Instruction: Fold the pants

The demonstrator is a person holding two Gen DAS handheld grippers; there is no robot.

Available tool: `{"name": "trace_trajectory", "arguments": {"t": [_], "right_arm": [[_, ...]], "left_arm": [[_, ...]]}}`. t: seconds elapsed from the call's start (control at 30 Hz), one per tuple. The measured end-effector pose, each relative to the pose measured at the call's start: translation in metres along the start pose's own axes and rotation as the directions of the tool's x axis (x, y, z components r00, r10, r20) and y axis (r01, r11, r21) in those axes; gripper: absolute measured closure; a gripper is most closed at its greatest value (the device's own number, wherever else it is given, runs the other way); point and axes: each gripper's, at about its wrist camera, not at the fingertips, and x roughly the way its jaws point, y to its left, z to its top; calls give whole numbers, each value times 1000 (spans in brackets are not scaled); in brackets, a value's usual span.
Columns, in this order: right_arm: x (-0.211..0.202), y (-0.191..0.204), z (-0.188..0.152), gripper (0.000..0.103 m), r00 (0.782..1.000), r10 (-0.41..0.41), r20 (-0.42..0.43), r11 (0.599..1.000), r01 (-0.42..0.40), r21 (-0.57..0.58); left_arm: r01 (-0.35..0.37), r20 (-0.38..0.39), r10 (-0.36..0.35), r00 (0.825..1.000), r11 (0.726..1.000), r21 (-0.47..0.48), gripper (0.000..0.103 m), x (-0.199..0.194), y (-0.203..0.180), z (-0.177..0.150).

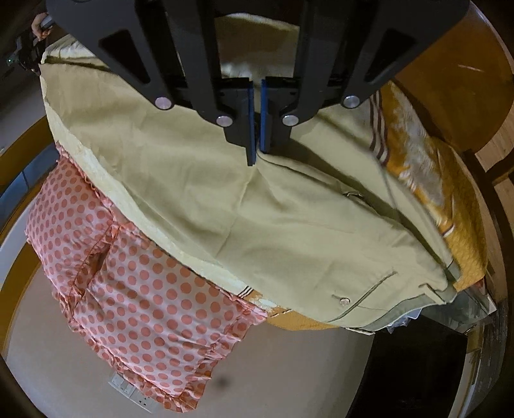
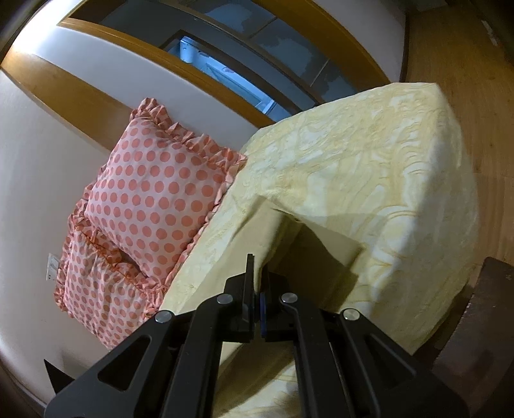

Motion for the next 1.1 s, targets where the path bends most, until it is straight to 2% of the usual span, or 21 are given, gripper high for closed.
{"name": "trace_trajectory", "arguments": {"t": [0.1, 0.17, 0.2, 0.23, 0.3, 0.33, 0.37, 0.43, 0.53, 0.67, 0.7, 0.73, 0.77, 0.87, 0.93, 1.03, 1.1], "right_arm": [[10, -4, 1, 99, 997, -55, -45, 998, 55, -12], [10, -7, 1, 91, 993, -94, -65, 996, 93, -8], [4, -9, 1, 78, 996, -81, -49, 997, 82, 7], [-3, -10, 1, 63, 997, -71, -14, 997, 72, 12], [-16, -9, 0, 59, 994, -95, 56, 995, 95, -6], [-20, -8, 0, 57, 988, -129, 86, 991, 131, -15], [-22, -8, -1, 57, 981, -156, 111, 987, 160, -30], [-19, -10, -3, 57, 982, -154, 106, 986, 160, -53], [-14, -1, -12, 56, 983, -150, 109, 981, 162, -110], [-5, 14, -32, 57, 992, -96, 78, 971, 111, -212], [-2, 17, -34, 61, 993, -92, 73, 967, 107, -232], [0, 19, -35, 78, 993, -90, 71, 964, 105, -246], [5, 20, -34, 87, 993, -97, 69, 958, 112, -263], [15, 32, -31, 95, 994, -90, 61, 939, 106, -328], [17, 58, -33, 96, 995, -69, 70, 910, 91, -405], [19, 117, -44, 96, 998, 48, 30, 852, -26, -523], [22, 169, -66, 96, 986, 157, -50, 788, -155, -596]], "left_arm": [[-35, 16, 35, 999, 998, 44, 101, 2, -4, -10], [-51, 39, 49, 998, 996, 67, 93, -4, -5, -13], [-57, 50, 54, 997, 996, 66, 92, -7, -5, -14], [-64, 68, 60, 996, 996, 61, 87, -12, -4, -14], [-81, 110, 75, 991, 996, 49, 75, -24, -1, -15], [-113, 138, 106, 985, 993, 40, 62, -30, 1, -14], [-150, 179, 142, 974, 988, 32, 57, -37, 2, -13], [-190, 252, 179, 951, 982, 20, 56, -50, 4, -10], [-190, 294, 175, 940, 981, 25, 50, -56, 1, -2], [-183, 274, 153, 950, 979, 87, 45, -40, -10, 6], [-183, 259, 151, 954, 978, 101, 44, -33, -12, 8], [-183, 247, 152, 957, 977, 108, 42, -28, -11, 9], [-185, 235, 155, 960, 977, 108, 42, -23, -10, 9], [-175, 179, 156, 971, 980, 97, 38, -6, -2, 7], [-185, 185, 164, 969, 977, 104, 34, -4, 0, 4], [-182, 192, 157, 969, 976, 118, 29, -2, -1, 2], [-180, 199, 155, 968, 977, 117, 28, -3, -1, 1]]}}
